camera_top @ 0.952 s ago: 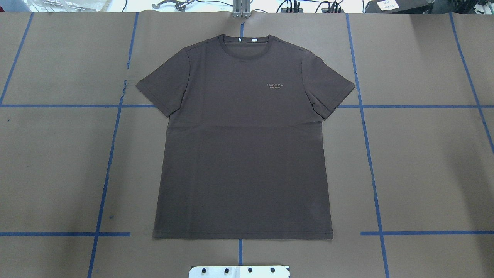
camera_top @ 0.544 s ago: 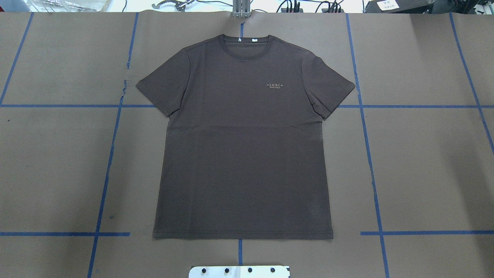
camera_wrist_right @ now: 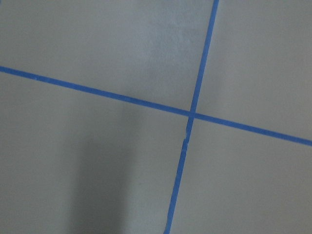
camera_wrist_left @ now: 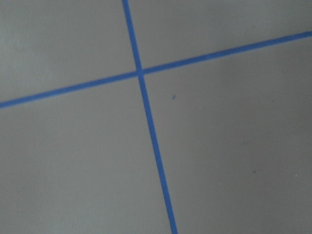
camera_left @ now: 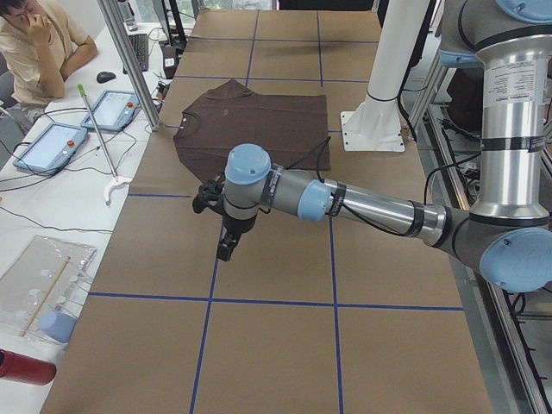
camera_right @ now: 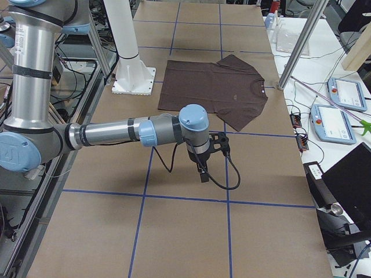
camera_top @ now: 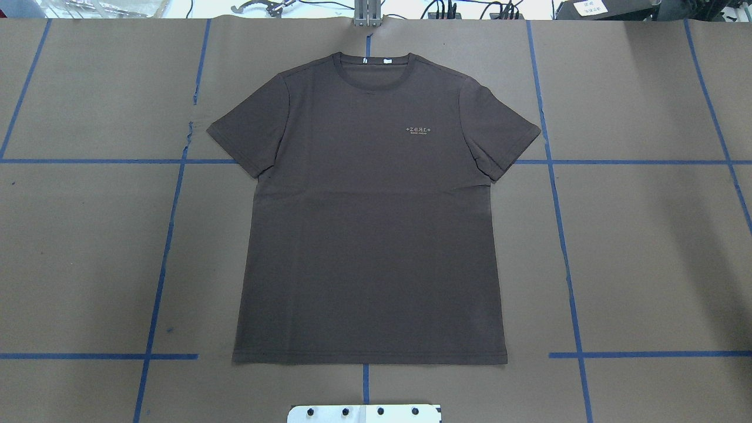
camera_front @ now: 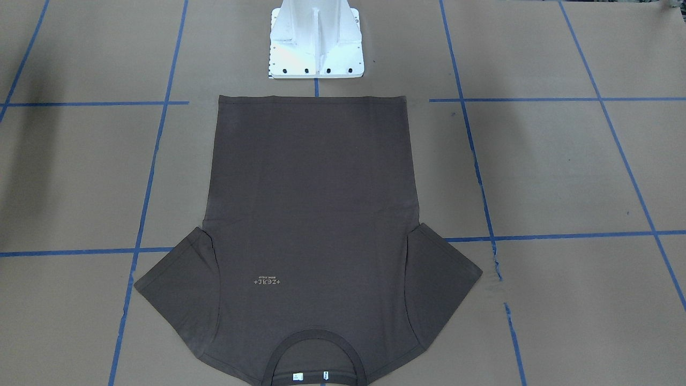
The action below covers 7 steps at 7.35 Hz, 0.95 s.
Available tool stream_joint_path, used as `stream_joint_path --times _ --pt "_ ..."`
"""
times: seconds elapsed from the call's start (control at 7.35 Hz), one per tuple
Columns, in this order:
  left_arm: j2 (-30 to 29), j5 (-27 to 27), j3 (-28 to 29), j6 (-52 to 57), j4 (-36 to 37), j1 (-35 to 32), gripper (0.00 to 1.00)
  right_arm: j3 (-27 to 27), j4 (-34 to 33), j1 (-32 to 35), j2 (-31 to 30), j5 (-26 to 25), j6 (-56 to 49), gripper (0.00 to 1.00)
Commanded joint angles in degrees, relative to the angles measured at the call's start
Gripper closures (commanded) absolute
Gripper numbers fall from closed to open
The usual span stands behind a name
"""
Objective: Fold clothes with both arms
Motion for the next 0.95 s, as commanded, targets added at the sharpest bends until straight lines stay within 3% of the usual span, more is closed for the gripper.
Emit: stream_joint_path --times 0.0,0.14,0.41,0.54,0.82 --pt "-2.63 -0.82 2.82 -1.3 -6.8 0.27 0.0 -1.75 3.34 0.01 1.98 1.92 -0.06 0.0" --pt "-2.46 -0.83 2.76 -1.41 -8.04 0.27 0.0 -2.02 6.04 -0.42 4.07 2.54 4.46 0.0" --pt "-2.37 -0.83 2.49 -1.41 -8.58 0.27 0.0 -2.98 15.59 -10.39 10.65 1.24 34.42 0.0" --pt "-2.37 -0.92 2.41 -1.49 -8.58 0.27 0.0 -4.99 20.61 -14.62 13.56 -1.03 45.35 0.01" --pt "-2.37 -0.83 2.32 -1.49 -8.66 0.27 0.0 -9.29 24.35 -25.68 21.11 -11.55 60.68 0.1"
